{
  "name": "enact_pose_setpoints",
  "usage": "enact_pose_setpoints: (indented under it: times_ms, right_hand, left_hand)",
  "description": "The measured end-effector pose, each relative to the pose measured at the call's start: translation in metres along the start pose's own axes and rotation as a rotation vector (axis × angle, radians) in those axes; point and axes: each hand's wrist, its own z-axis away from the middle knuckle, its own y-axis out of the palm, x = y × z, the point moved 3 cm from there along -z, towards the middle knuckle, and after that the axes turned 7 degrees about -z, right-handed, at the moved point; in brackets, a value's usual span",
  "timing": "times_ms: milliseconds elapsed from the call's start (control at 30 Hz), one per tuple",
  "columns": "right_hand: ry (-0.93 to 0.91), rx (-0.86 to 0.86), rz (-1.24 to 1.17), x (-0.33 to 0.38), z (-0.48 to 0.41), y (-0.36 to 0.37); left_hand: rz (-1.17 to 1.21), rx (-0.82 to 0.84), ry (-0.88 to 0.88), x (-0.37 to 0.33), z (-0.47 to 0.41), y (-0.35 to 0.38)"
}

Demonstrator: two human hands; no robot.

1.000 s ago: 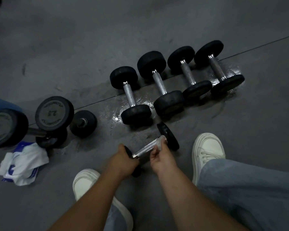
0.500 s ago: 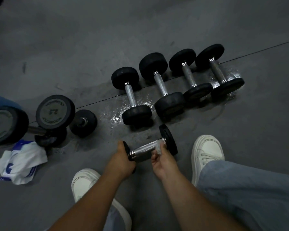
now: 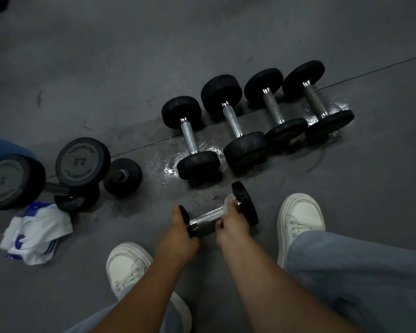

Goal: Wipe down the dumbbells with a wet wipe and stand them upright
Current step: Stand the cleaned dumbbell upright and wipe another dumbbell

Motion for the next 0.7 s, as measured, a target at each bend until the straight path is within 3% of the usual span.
enact_pose_setpoints:
  times_ms: [100, 200, 400, 533, 700]
  right_hand:
    - [0.01, 0.083, -0.029, 0.001, 0.005, -0.013]
    - [0.075, 0.021, -0.031, 0.007, 0.004, 0.002]
    - [0.047, 0.045, -0.072, 0.001, 0.011, -0.015]
    - [0.048, 0.029, -0.065, -0.001, 0.009, -0.011]
    - [0.008, 0.02, 0.032, 0.003, 0.011, -0.005]
  left_hand:
    - [-0.024, 0.013, -0.002, -0.002, -0.009, -0.008]
    - [-0.055, 0.039, -0.012, -0.007, -0.012, -0.013]
    - [-0.022, 0.266, -0.158, -0.004, -0.018, -0.022]
    - [-0.07, -0.067, -0.124, 0.003, 0.02, 0.001]
    - [0.025, -0.098, -0.102, 0.007, 0.022, 0.013]
